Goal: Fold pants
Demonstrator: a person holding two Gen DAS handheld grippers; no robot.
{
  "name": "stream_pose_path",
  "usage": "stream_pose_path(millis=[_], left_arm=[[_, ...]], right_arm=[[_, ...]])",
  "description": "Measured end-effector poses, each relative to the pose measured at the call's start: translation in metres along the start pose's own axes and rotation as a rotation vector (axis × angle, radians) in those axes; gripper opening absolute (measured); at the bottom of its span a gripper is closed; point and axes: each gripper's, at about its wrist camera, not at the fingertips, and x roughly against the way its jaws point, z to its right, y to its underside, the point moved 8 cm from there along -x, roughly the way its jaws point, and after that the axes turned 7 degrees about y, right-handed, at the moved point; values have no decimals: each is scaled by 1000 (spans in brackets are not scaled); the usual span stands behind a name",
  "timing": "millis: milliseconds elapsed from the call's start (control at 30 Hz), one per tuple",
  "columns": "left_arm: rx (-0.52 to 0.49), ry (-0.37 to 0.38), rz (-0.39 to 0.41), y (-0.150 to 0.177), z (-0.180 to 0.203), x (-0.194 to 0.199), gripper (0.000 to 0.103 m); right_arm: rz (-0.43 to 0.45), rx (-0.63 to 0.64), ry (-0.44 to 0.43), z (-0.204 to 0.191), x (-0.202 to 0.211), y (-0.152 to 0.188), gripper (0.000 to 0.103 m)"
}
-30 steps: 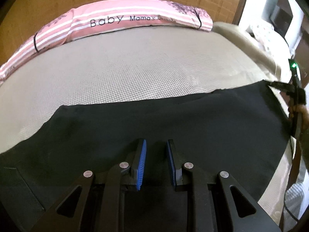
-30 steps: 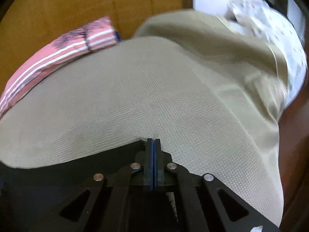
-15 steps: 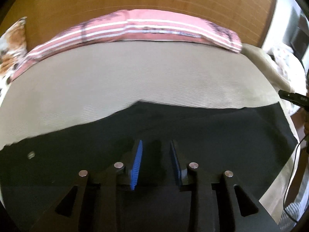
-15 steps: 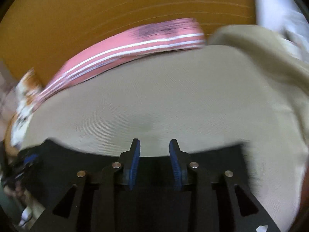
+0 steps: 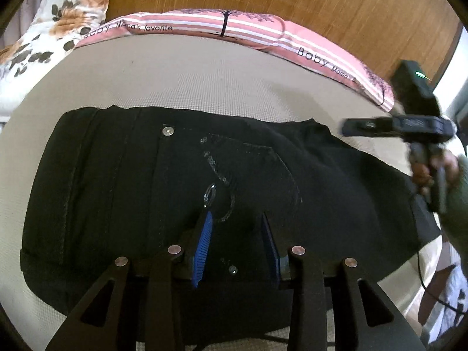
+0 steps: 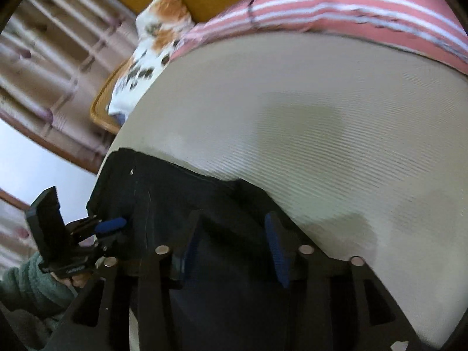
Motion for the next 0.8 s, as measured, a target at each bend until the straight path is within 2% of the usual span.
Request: stream_pose_path(millis=[67,133,200,300,400,467,567,633,700,800], left_arm=[[-3,9,-3,2,-1,0,36],[-9,16,-5,2,-1,1,36],[-6,29,-3,1,-1,2,36],[5,48,9,1,-3,3,36],[-5,45,15,3,-5,0,35],[-28,32,16,3,-4,-1,33],[-27,18,7,2,-3,-1,33],[-12,16,-4,-1,0,1,35],[-30,-10,7,-10,6,6,40],[-106,-37,65,-31,24,14,49]], right_arm=[[-36,14,-1,-9,-19,-5,44],[-49,25,-27,-19,-27,-6,11],[10,10,-5,-18,-20,-14,8],[81,-26,27,-8,-11,-24,7],[48,-34,95,1,-29,-19,6],[68,-31,115,4,-36,-18,6],[75,-49,117,2,-32,-20,15],[108,-68,137,0,-18,-22,28],[151,-78,148,1,4,-22,28],[208,-106,167,3,44,-15,30]])
